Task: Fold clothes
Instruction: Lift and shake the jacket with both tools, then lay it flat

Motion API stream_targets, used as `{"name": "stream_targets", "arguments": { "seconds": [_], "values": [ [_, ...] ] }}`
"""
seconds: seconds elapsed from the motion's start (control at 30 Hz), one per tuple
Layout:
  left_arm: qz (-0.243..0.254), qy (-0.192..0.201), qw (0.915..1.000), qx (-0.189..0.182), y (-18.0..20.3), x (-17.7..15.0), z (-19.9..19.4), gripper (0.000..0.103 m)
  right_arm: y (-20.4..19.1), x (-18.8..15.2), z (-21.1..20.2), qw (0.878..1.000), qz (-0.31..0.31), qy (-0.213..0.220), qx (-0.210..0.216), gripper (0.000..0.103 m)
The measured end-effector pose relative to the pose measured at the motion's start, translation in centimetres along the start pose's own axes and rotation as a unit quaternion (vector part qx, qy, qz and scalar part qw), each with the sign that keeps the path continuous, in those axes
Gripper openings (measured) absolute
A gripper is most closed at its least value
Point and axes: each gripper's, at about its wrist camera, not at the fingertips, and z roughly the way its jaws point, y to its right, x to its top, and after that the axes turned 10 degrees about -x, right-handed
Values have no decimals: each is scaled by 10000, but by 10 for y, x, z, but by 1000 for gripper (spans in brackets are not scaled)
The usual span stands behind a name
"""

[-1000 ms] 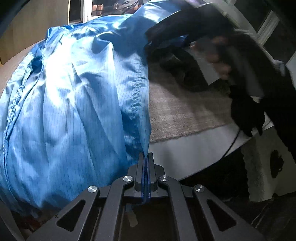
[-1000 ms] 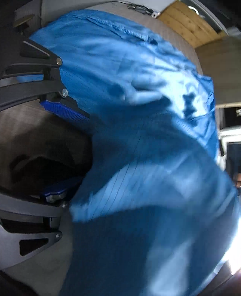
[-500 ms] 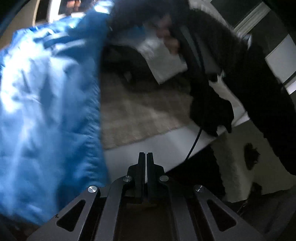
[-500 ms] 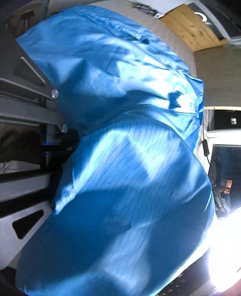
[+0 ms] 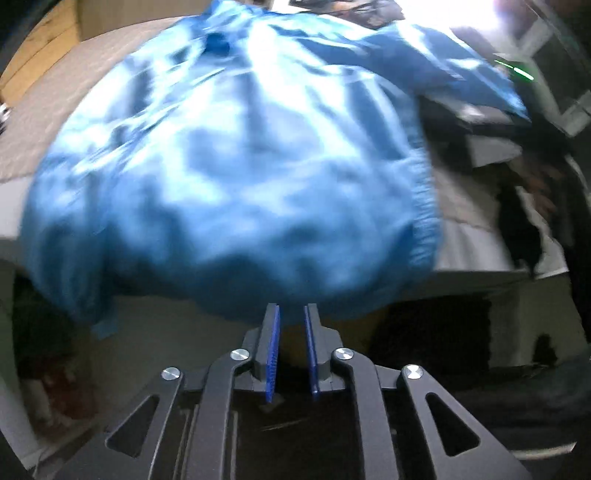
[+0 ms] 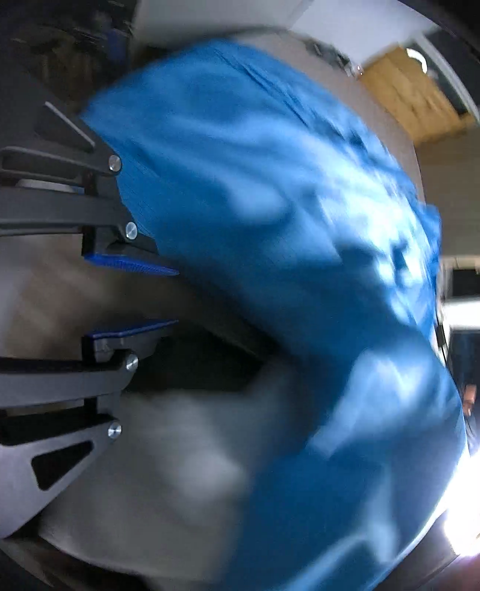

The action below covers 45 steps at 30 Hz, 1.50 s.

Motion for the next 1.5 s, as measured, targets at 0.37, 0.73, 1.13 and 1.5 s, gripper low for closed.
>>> {"name": "stream_targets", "arguments": {
  "seconds": [0.37, 0.73, 1.13, 1.5],
  "values": [
    [340, 288, 9966, 690, -94, 10, -53, 14, -98, -126, -33, 9968, 783, -65, 177, 24],
    [1156, 423, 9920, 280, -123, 71, -64, 14, -151, -169, 20, 9771, 1992, 5, -746, 32],
    [1385, 261, 9900, 6, -131, 78, -47, 14, -158, -154, 50, 9756, 2097, 171, -624, 4],
    [1707, 98, 9848, 297, -134, 83, -22, 16, -124, -174, 17, 9703, 2287, -109, -780, 2]
  ]
}}
